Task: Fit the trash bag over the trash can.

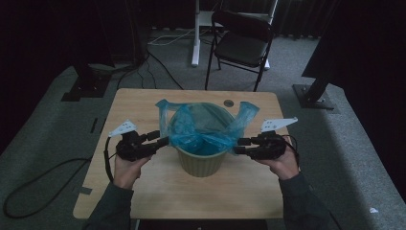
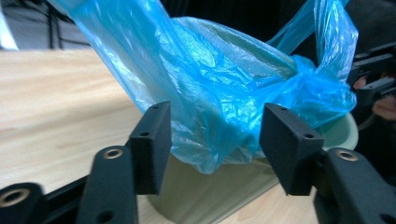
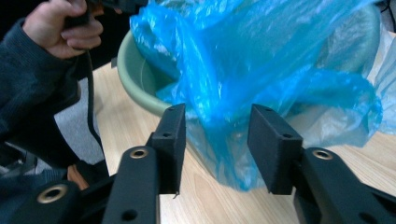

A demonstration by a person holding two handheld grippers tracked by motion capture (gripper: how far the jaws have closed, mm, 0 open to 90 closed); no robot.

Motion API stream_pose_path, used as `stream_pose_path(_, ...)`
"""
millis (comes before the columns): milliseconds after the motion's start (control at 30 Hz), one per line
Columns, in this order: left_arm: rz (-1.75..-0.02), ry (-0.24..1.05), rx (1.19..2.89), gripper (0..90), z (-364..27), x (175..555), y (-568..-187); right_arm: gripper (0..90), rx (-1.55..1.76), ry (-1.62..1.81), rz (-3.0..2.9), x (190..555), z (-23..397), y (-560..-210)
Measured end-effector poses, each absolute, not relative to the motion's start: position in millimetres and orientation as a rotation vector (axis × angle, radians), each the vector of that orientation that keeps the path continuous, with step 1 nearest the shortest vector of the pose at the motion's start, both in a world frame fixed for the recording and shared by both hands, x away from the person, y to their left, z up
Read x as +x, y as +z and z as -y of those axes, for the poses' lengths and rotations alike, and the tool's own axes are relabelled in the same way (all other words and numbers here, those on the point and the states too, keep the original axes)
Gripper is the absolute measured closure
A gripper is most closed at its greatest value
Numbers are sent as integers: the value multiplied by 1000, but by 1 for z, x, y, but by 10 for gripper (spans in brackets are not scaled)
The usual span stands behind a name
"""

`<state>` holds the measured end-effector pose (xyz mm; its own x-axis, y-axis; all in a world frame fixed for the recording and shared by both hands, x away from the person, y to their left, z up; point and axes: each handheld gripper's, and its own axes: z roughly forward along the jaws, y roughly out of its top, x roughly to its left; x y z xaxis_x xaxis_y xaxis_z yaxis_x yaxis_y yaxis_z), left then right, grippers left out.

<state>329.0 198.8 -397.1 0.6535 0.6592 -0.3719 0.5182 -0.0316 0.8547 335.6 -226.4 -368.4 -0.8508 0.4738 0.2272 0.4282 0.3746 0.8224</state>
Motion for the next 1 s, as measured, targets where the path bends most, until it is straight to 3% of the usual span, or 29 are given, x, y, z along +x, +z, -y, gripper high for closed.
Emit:
stream_pose_path(167,-947,101,1664,464,-194,335,-402,554,875,1542,-2547,340,223,-368)
stream_pose_path(200,-944,109,1661,548,-194,333,-401,602,892,1563,-2535,342,223,-368)
stream_pose_path(367,-916,128,1686,760,-192,326,-401,870,908,1587,-2537,342,222,-371)
stream_pose_path(533,-904,119,1684,881,-191,320,-406,898,902,1601,-2553,338,224,-375)
stream_pose_path(867,-921,174,1669,891,-191,315,-405,898,897,1620,-2587,337,225,-380)
stream_pose_path(1000,-960,200,1645,650,-200,322,-402,897,890,1618,-2590,337,225,-380)
